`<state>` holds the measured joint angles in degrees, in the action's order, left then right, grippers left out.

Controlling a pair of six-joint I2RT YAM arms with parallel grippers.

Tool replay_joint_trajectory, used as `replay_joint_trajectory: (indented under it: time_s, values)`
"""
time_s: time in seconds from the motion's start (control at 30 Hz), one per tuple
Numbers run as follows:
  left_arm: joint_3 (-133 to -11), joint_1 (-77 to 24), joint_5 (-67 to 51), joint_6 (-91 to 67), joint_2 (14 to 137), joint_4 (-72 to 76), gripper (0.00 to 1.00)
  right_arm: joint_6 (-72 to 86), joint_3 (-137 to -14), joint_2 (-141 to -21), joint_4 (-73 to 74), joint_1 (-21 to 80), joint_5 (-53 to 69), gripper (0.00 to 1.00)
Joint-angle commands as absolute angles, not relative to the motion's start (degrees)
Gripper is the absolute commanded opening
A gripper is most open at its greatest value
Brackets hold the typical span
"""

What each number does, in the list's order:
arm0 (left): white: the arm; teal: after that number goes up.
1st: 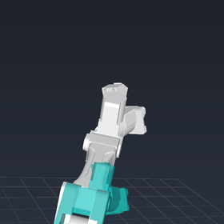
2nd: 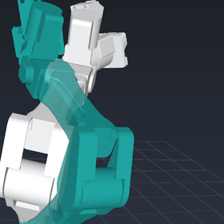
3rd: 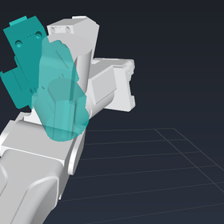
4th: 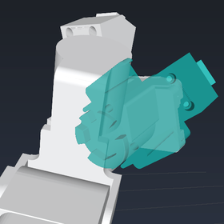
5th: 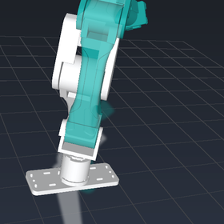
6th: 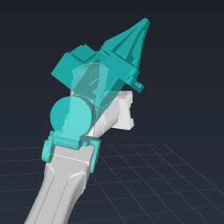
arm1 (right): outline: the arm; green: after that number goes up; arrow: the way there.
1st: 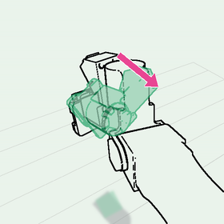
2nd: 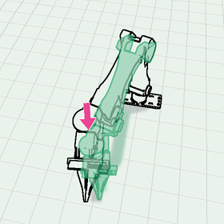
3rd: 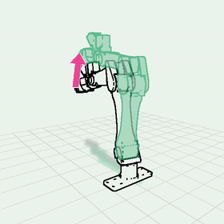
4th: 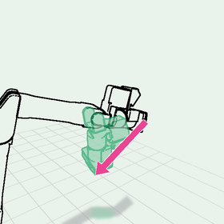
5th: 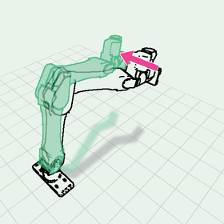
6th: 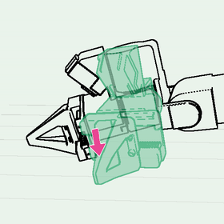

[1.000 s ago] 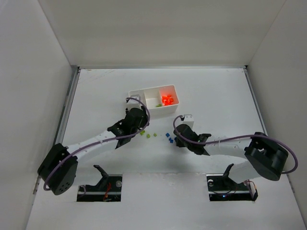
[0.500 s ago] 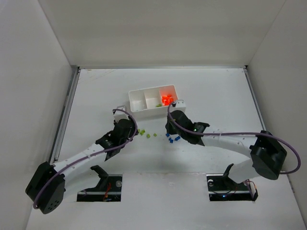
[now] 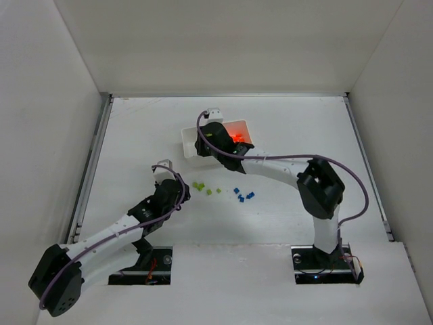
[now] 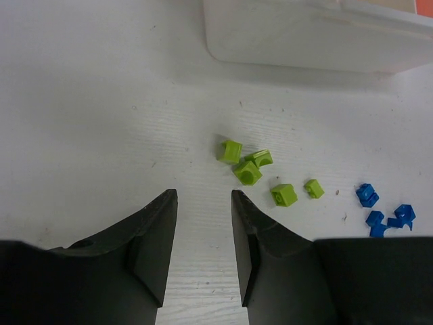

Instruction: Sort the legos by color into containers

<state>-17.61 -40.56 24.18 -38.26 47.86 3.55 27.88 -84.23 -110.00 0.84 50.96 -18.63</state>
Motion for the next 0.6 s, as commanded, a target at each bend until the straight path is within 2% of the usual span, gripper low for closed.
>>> replay_joint_trajectory:
  time_s: [0.0, 0.1, 0.2, 0.37, 0.57]
  values:
    - [-16.53, -41.52, 24.43, -39.90, 47.19, 3.51, 0.35, 27.68, -90.34, -113.54, -0.53, 50.23, -16.79, 0.28]
    - [-15.91, -43.28, 24.70, -40.16, 48.33, 4.57, 0.35, 28.56, -92.63, -115.31, -0.35, 49.97, -16.61, 0.39]
    - [-16.08, -44.77, 24.78, -40.69, 49.74, 5.01, 0.34, 29.09, -92.90, -114.96, -0.61, 49.88, -16.35, 0.43]
    - [-16.78, -47.41, 25.14, -41.04, 52.81, 6.85, 0.32, 28.92, -88.61, -110.84, -1.58, 50.05, -17.40, 0.44]
    - [-19.51, -52.16, 26.19, -41.22, 60.98, 10.54, 0.32, 28.56, -77.02, -101.97, -5.53, 50.14, -18.54, 0.41]
